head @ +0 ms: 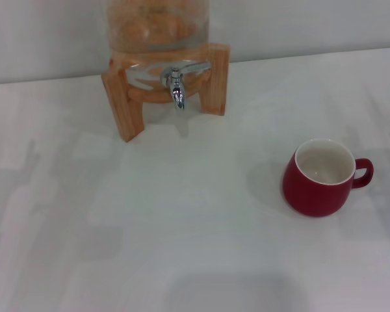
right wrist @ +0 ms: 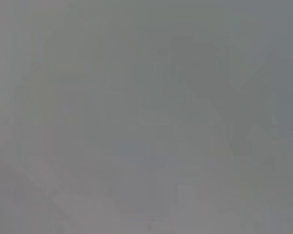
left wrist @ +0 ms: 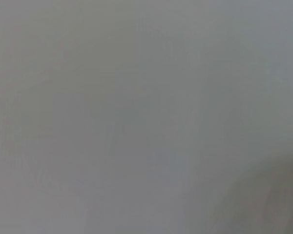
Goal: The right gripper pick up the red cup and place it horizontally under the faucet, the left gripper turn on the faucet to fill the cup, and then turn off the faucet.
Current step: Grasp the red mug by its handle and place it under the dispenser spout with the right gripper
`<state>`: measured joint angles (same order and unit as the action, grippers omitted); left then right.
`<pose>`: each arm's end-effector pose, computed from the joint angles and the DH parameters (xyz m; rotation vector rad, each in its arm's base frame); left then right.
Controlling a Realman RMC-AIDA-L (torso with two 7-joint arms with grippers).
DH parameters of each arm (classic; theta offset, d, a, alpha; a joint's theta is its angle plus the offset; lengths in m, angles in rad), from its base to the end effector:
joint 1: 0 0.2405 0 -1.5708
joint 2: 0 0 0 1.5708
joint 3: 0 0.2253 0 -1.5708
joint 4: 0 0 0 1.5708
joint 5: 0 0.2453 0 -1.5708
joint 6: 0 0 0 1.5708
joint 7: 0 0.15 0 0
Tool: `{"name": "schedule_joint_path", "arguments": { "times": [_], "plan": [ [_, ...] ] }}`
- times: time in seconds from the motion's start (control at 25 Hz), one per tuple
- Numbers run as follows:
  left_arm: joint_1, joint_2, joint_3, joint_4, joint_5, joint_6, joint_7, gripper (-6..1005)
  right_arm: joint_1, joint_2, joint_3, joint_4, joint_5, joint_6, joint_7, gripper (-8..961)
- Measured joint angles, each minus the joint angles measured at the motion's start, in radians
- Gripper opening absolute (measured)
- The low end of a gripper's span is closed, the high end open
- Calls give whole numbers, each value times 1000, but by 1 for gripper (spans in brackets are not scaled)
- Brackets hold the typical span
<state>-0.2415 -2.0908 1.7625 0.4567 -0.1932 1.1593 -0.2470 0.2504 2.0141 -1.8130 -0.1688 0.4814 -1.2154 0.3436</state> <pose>-0.2984 0.3372 0.0022 -1.5694 -0.4602 -0.8833 0.3991 0.2914 0.0467 -1.3466 0.6776 0.7080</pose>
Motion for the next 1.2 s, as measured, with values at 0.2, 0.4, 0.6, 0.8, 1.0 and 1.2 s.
{"name": "schedule_joint_path", "arguments": {
  "times": [0.2,0.4,0.6,0.8,1.0,1.2],
  "plan": [
    [2,0,0,4,0,0,0,813,0,0,-10,0,-1,-1,0,830],
    [2,0,0,5,0,0,0,813,-2,0,-11,0,-1,-7,0,829],
    [2,0,0,5,0,0,0,813,-11,0,-11,0,-1,-18,0,829],
    [2,0,0,5,0,0,0,813,-17,0,-24,6,-1,-21,0,829],
    [0,0,0,2,0,0,0,812,-25,-3,-40,15,-1,-27,-1,829],
    [-3,0,0,-3,0,-4,0,812,-29,-8,-63,30,-10,-30,0,829]
  ]
}}
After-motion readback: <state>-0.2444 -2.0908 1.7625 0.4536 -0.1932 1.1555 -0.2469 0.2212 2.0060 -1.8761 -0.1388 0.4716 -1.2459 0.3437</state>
